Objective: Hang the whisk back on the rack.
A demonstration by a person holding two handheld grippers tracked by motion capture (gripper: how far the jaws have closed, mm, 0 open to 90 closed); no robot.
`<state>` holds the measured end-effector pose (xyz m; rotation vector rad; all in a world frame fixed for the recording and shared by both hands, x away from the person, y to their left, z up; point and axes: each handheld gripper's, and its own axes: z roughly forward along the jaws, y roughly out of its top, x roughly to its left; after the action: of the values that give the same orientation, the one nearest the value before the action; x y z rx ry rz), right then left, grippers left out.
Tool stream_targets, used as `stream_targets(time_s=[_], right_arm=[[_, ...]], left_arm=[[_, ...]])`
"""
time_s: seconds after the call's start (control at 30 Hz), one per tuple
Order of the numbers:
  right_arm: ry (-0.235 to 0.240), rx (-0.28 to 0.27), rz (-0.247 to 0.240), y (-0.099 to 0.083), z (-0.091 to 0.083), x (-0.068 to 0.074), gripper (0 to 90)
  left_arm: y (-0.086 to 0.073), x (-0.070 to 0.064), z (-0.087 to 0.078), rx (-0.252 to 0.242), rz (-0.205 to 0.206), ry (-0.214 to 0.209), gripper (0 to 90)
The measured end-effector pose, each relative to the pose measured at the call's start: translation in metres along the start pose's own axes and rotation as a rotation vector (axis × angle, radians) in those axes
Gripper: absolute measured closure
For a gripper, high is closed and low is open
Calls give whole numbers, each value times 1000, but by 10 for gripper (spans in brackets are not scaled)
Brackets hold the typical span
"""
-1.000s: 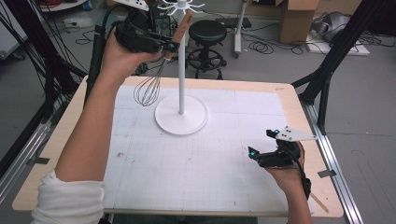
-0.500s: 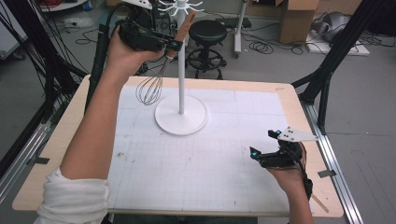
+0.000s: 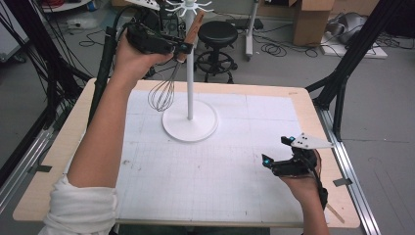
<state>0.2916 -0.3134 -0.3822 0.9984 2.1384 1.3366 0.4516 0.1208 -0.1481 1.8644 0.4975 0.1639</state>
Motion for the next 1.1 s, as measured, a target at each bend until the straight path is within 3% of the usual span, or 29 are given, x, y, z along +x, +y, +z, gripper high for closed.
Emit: stream_targets(time_s=[0.2, 0.33, 1.1], right_arm=[[-1, -5, -1, 0, -1, 0, 4], [0, -4, -2, 0, -1, 0, 4], [-1, -8, -10, 1, -1, 1, 4]], left_arm=[[0, -1, 1, 16, -14, 26, 710], [-1, 2, 0, 43, -30, 66, 714], [-3, -2, 4, 108, -7, 110, 697]])
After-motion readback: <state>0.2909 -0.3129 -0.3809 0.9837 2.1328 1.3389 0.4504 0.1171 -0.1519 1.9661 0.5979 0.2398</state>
